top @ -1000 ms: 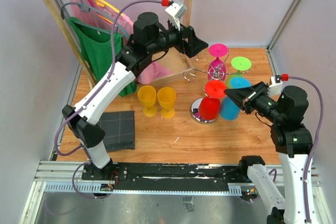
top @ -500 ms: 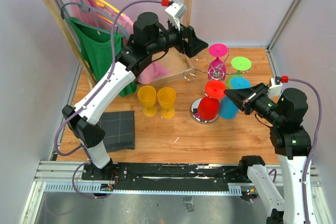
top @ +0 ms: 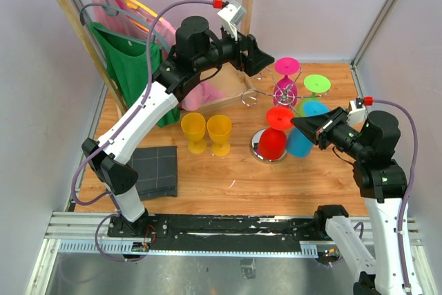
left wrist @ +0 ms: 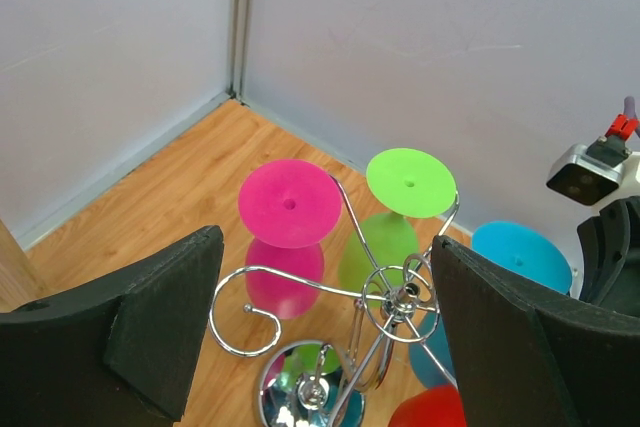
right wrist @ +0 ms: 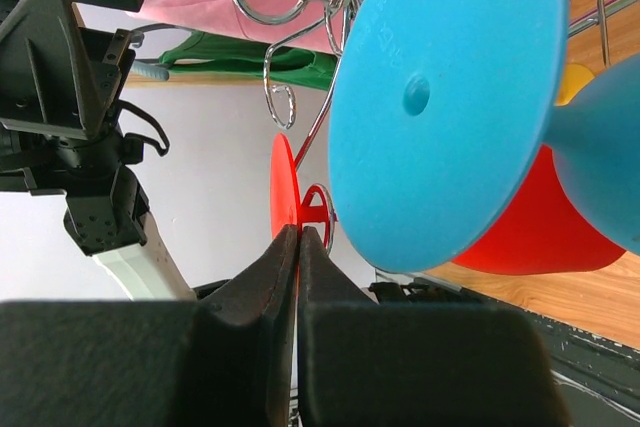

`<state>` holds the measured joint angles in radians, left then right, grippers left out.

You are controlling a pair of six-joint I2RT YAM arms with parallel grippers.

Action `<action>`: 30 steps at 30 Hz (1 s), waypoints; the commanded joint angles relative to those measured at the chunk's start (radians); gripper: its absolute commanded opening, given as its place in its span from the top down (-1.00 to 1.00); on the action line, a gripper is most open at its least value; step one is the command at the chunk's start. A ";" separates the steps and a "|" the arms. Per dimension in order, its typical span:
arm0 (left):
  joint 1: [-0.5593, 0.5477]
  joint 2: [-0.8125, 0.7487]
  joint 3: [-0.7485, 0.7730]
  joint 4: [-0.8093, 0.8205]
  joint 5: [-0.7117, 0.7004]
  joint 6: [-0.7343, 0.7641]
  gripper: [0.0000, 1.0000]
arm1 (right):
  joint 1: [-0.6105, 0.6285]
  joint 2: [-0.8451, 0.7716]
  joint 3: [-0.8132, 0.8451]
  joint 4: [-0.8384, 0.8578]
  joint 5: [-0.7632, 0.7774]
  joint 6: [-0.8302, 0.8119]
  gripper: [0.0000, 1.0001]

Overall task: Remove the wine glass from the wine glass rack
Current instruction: Pick up the wine glass from the wine rack.

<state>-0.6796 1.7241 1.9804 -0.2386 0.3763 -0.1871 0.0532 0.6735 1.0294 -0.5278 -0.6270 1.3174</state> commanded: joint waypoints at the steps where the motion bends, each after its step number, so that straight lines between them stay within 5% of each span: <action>1: -0.014 0.007 0.028 0.005 0.003 0.014 -0.79 | 0.028 -0.002 0.029 0.038 -0.005 -0.018 0.99; 30: -0.015 0.010 0.024 -0.001 0.013 0.025 -0.79 | 0.147 0.035 0.032 0.157 0.090 0.002 0.99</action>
<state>-0.6830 1.7245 1.9804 -0.2424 0.3786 -0.1791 0.1745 0.7181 1.0351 -0.4377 -0.5598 1.3083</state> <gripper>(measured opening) 0.894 0.011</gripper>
